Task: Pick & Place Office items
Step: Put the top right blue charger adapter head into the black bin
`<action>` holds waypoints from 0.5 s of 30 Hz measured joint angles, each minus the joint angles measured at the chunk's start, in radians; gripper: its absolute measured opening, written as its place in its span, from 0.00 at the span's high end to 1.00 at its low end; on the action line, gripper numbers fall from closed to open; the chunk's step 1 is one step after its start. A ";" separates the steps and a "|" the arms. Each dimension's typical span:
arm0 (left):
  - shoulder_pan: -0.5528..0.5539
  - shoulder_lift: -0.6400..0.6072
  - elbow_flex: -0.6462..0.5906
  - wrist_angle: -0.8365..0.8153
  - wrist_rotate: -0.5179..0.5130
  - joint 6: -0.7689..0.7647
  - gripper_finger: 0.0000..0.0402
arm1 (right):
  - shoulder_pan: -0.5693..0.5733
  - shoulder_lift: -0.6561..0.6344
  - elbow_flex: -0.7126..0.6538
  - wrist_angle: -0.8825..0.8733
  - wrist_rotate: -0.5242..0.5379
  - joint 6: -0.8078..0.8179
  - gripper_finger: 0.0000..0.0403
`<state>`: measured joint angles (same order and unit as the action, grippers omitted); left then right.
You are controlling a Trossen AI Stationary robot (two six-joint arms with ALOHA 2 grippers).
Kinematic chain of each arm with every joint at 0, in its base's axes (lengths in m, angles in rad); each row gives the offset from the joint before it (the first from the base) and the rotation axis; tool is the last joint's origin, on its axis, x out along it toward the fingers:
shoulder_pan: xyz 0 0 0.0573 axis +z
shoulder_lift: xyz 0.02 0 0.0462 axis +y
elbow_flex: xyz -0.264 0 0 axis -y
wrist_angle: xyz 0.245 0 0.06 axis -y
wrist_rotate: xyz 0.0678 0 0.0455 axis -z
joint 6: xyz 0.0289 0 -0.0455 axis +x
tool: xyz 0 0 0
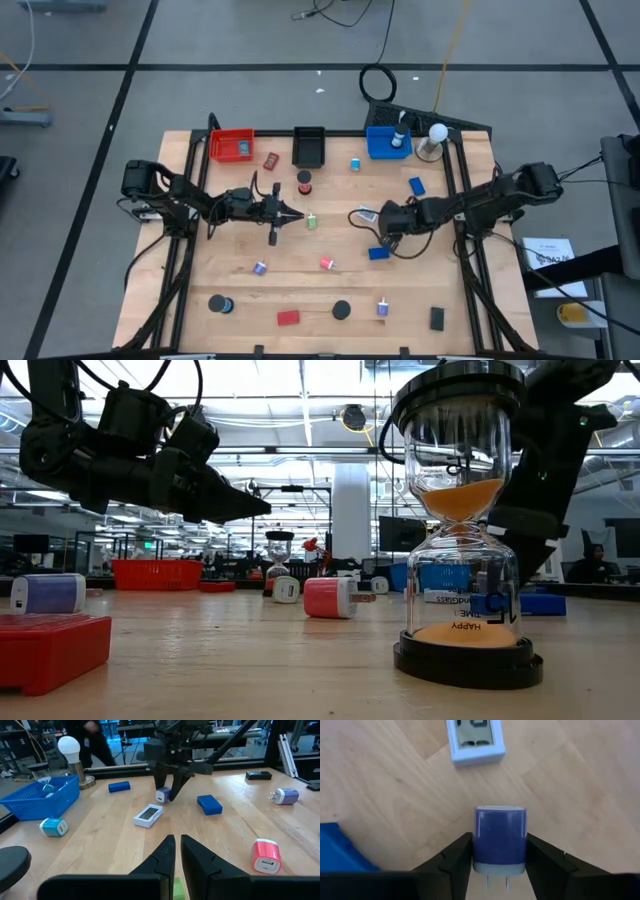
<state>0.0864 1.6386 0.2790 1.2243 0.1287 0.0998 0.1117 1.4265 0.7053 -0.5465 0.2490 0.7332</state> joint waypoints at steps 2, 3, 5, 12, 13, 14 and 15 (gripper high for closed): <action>0.000 0.000 0.000 -0.001 0.000 0.000 0.91 | -0.009 0.000 -0.014 0.016 -0.015 -0.010 0.56; 0.000 0.000 0.000 -0.001 0.000 0.000 0.91 | -0.011 -0.001 -0.018 0.020 -0.015 -0.012 0.55; 0.000 0.000 0.000 -0.001 0.000 0.000 0.91 | -0.011 -0.002 -0.022 0.018 -0.014 -0.016 0.53; 0.000 0.000 0.000 0.000 0.000 0.000 0.91 | -0.012 -0.053 -0.011 -0.024 -0.014 -0.047 0.41; 0.000 0.000 0.000 0.000 0.000 0.000 0.91 | -0.013 -0.070 -0.009 -0.026 -0.014 -0.050 0.39; 0.000 0.000 0.000 0.000 0.000 0.000 0.91 | -0.013 -0.089 -0.009 -0.032 -0.013 -0.054 0.38; 0.000 0.000 0.000 0.000 0.000 0.000 0.91 | -0.013 -0.107 -0.009 -0.038 -0.013 -0.067 0.37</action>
<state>0.0860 1.6382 0.2790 1.2243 0.1291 0.1001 0.0982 1.3193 0.6968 -0.5842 0.2362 0.6660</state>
